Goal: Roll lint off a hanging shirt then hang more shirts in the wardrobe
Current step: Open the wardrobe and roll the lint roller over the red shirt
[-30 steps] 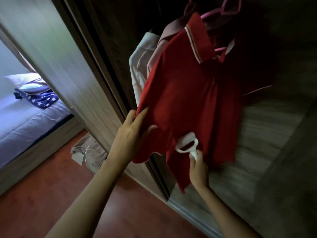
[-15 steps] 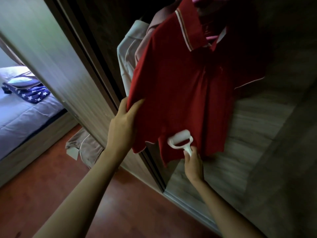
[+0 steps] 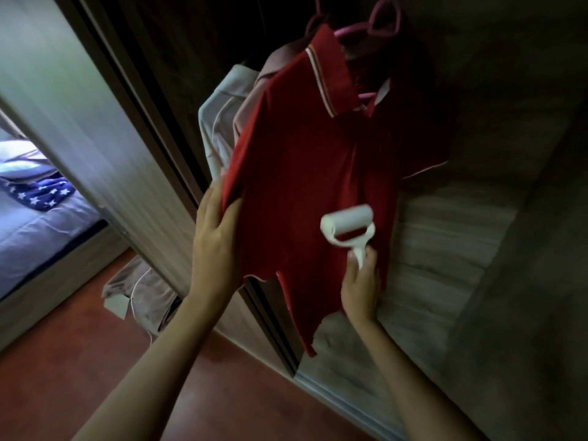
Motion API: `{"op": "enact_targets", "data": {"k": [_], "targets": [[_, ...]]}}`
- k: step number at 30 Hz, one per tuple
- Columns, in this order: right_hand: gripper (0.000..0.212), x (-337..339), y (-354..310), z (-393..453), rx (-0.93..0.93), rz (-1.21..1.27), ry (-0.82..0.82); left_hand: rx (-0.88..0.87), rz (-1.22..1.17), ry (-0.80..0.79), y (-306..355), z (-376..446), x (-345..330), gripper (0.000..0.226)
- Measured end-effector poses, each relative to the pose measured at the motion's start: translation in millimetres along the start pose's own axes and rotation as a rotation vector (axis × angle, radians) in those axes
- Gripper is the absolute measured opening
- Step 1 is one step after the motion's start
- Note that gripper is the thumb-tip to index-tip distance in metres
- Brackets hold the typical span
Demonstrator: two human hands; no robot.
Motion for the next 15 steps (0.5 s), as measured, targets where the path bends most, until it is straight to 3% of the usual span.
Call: {"op": "enact_targets", "data": {"k": [4,7,10,13,15], "targets": [[0.023,14.7,-59.5,62.4,0.124,0.103,0.159,-0.046,0.085,-0.035,1.1,-1.4,-4.5,0.073],[0.024,9.6,-57.6,78.4,0.168,0.097,0.132,-0.078,0.114,-0.028,1.3,-3.1,-4.2,0.088],[0.027,-8.9,-4.7,55.6,0.076,0.000,-0.038,-0.106,0.133,-0.040,2.6,-6.0,-4.9,0.105],[0.031,-21.0,62.8,7.3,-0.123,-0.104,-0.303,-0.142,0.125,-0.058,4.7,-7.7,-2.5,0.100],[0.030,-20.1,83.7,-18.2,-0.179,-0.151,-0.387,-0.180,0.139,-0.056,3.4,-8.2,-2.3,0.092]]}}
Point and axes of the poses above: each hand's wrist, its own z-axis towards the middle knuckle, its own x-axis out of the back of the hand, y = z × x, the point moved 5 cm from there along z, towards the middle knuckle, and after that the axes turned 13 degrees about x, right-handed, at the moved point
